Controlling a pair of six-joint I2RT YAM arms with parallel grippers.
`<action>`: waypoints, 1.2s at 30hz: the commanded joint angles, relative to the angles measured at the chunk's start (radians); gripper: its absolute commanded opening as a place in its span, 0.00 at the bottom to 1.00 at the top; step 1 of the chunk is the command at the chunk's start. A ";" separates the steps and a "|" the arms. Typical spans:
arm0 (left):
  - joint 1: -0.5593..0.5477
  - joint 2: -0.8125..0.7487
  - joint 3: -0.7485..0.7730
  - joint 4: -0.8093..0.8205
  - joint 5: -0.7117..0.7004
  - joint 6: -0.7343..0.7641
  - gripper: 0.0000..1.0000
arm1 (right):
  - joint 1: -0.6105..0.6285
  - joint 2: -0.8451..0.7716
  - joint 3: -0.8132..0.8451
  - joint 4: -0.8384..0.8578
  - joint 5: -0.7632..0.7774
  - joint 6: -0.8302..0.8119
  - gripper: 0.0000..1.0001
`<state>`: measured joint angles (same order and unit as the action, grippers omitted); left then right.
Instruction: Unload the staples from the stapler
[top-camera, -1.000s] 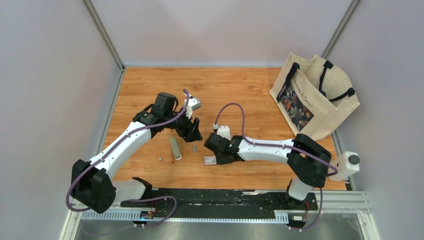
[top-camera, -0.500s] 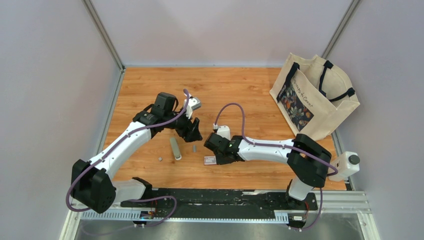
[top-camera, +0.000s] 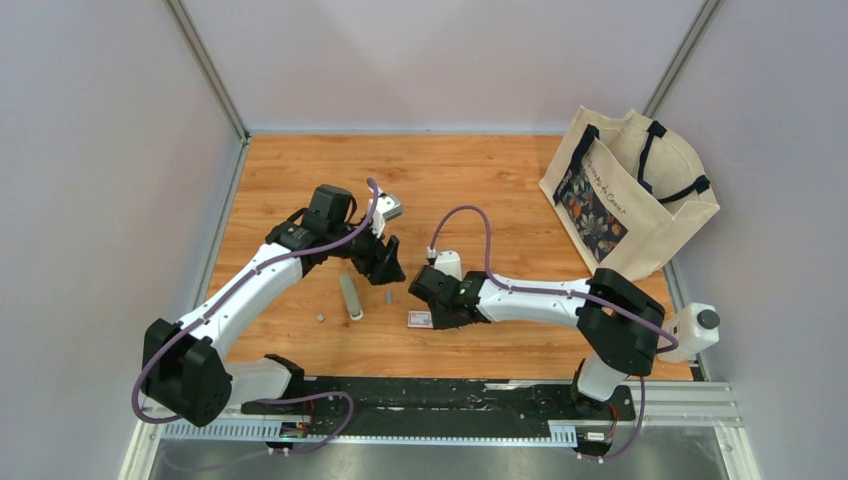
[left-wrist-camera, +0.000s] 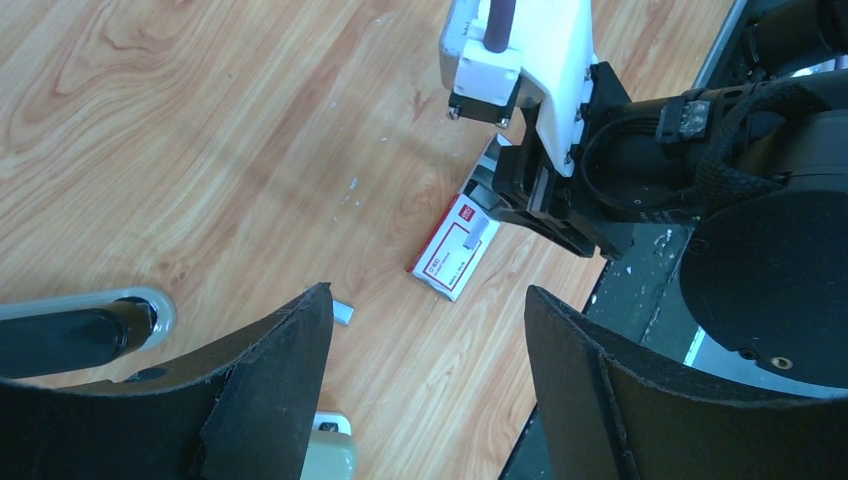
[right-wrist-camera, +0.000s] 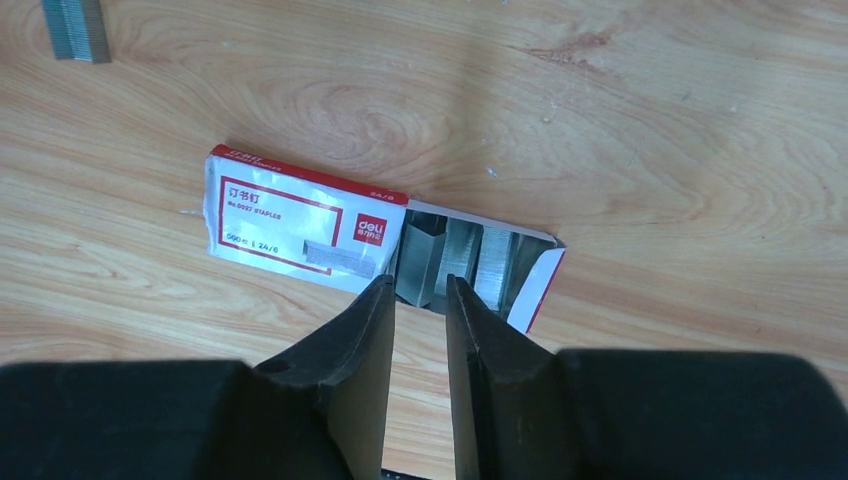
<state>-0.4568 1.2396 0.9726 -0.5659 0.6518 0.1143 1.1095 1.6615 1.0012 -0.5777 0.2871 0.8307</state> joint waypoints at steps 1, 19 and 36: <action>-0.003 -0.028 0.014 -0.006 0.031 0.021 0.79 | 0.016 -0.078 0.002 0.024 0.035 0.019 0.29; -0.003 -0.025 0.017 -0.012 0.029 0.024 0.79 | 0.019 -0.051 0.007 0.021 0.060 0.015 0.12; -0.005 -0.022 0.026 -0.022 0.025 0.030 0.79 | -0.028 -0.002 0.000 0.032 -0.012 -0.001 0.09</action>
<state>-0.4568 1.2396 0.9726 -0.5835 0.6571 0.1154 1.0954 1.6417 0.9974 -0.5713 0.2863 0.8371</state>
